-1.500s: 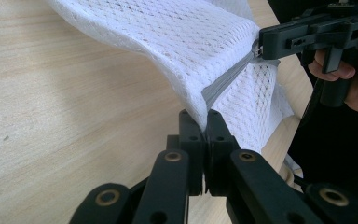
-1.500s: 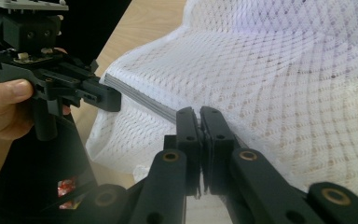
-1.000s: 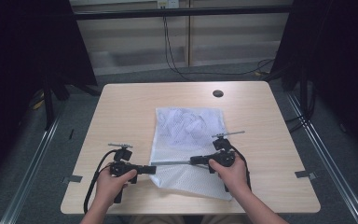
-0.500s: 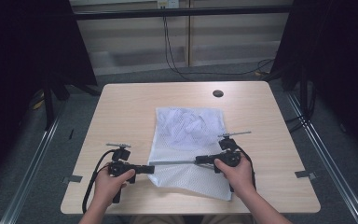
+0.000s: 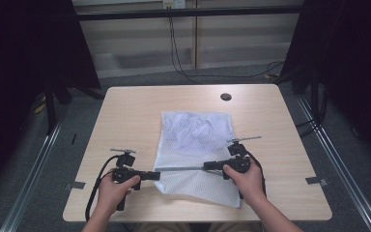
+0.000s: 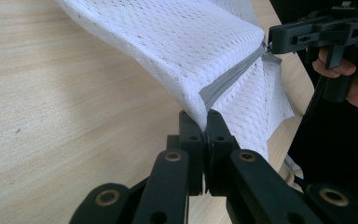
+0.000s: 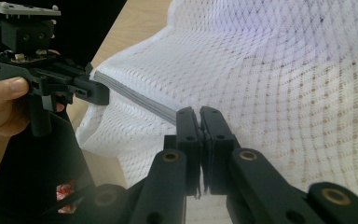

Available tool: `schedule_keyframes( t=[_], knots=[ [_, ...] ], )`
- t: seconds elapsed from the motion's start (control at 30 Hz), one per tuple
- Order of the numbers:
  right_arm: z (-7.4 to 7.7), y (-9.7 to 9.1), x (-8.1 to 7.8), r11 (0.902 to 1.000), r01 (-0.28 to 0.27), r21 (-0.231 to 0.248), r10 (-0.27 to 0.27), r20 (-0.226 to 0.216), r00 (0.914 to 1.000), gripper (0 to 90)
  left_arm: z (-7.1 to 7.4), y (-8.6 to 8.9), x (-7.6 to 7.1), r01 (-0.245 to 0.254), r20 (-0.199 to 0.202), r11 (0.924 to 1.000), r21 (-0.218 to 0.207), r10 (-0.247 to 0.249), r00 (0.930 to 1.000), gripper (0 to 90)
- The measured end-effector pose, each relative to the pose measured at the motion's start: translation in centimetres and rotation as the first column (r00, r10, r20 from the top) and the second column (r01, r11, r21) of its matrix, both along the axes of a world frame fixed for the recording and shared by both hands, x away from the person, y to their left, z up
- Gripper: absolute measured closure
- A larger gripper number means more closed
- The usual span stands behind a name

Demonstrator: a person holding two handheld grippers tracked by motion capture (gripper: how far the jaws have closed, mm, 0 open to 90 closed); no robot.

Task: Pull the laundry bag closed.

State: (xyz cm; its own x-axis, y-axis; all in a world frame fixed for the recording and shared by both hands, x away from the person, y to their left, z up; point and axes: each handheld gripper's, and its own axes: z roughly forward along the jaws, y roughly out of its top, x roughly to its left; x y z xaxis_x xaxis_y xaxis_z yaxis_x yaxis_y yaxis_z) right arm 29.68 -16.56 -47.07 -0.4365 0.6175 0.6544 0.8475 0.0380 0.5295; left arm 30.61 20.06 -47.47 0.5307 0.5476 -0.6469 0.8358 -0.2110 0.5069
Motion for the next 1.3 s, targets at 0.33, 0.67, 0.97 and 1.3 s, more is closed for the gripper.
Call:
schedule_keyframes(
  t=[0.33, 0.67, 0.97, 1.3],
  knots=[
    [0.0, -0.4, -0.1, 1.0000, -0.001, 0.001, 0.001, -0.001, 1.0000, 86.9, 0.0, -0.1, 0.0, -0.001, -0.005, 1.0000, -0.001, 0.001, 1.0000, 88.2],
    [0.0, -0.7, -0.2, 1.0000, 0.000, -0.006, 0.000, -0.001, 1.0000, 87.0, -0.1, 0.0, 0.0, 0.001, -0.002, 1.0000, 0.004, -0.001, 1.0000, 88.2],
    [0.1, -1.1, -0.2, 1.0000, 0.002, -0.006, -0.002, -0.001, 1.0000, 87.0, -0.1, -0.1, -0.1, -0.004, -0.016, 0.9999, -0.010, 0.004, 0.9999, 88.2],
    [0.1, -1.3, -0.3, 1.0000, 0.005, -0.006, -0.005, -0.004, 1.0000, 87.0, -0.1, -0.1, -0.1, -0.005, -0.017, 0.9999, -0.011, 0.005, 0.9998, 88.2]
  ],
)
